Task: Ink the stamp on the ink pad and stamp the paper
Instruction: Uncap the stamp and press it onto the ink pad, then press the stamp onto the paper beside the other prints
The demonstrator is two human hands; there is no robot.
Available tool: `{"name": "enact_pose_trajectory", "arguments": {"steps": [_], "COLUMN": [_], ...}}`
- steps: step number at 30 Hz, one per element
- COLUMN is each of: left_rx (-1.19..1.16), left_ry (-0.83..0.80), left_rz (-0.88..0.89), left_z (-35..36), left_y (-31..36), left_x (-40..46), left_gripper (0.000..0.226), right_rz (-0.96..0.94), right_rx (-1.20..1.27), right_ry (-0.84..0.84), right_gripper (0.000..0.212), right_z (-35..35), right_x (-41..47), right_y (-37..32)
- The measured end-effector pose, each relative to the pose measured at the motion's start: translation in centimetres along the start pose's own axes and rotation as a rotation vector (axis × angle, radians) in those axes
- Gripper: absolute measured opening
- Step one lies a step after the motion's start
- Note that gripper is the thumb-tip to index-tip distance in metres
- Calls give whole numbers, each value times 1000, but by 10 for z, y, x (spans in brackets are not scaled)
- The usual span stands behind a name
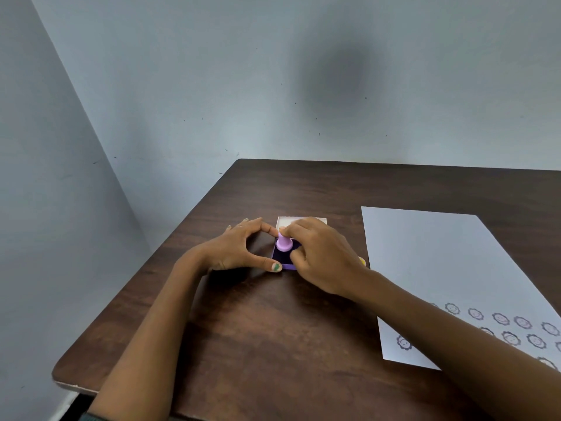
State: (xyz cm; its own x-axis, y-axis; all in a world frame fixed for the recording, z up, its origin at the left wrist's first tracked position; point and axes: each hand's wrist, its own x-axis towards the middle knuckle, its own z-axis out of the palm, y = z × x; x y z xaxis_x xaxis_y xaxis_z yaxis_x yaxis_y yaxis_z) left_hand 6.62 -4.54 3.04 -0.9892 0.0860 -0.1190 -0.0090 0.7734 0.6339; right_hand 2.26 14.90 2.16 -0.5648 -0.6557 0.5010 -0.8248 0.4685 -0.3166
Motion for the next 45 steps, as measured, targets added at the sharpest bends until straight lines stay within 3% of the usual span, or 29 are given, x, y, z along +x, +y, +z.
{"name": "enact_pose_trajectory", "arguments": {"steps": [4,16,20,23,26,30,33,45], "left_rx": [6,1,0,-3,0,4,-33,-98], "left_ry": [-3,-13,-10,-13,-15,-16,-8,35], "left_rz": [0,-4,-24,9,2,1,2,7], "left_z": [0,-1,-1,-1,-1,-1,-2,-1], "left_y": [-2,-2,-3,-3,-4,-5,-5,-2], "left_x": [1,1,2,2,4,5,4,4], "left_gripper": [53,53,54,55,56,57,59,70], "right_rz": [2,74,176,338,573,782,929,933], "right_rx": [31,117,238,444,807,1452,1748,1805], "right_ry": [35,83,82,178,247,161,98,83], "right_gripper": [19,18,19,19,15,11,15,19], "right_z": [5,7,-1,-10,-26,-51,-65,-86], "right_x": [3,11,16,18,17,10,2,-29], "right_y": [0,3,2,3,6,16,26,44]}}
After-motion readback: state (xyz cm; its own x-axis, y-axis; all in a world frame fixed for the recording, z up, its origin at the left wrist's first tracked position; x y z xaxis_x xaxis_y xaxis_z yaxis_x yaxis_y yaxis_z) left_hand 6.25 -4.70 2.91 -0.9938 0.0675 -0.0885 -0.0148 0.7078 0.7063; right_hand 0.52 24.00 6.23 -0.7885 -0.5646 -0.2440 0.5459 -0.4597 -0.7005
